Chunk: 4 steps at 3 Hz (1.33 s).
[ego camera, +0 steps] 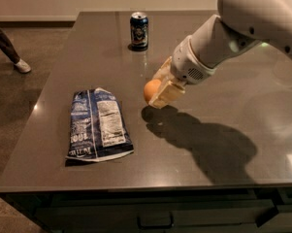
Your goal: Move orange near blue chip bag
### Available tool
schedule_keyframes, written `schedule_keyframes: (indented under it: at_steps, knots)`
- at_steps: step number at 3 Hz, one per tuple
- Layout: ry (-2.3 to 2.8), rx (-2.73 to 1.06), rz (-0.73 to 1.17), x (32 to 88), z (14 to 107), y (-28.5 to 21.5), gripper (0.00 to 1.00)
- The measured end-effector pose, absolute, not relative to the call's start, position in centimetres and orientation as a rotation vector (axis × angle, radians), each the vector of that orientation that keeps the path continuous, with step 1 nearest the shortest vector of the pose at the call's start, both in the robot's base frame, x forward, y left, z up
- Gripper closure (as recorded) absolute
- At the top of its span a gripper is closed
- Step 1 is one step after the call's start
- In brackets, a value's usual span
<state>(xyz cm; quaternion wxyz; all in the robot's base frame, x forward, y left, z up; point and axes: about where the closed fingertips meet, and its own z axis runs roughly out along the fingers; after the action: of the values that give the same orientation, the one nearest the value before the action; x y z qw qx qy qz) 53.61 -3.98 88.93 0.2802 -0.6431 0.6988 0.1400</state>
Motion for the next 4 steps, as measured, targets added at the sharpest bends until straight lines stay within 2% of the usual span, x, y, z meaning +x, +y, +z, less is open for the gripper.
schedule_keyframes:
  at_steps: [2, 4]
  knots:
    - [1.831, -1.786, 0.379, 52.6, 87.1, -2.0, 1.00]
    - [1.809, -1.809, 0.373, 52.4, 86.4, -1.4, 0.59]
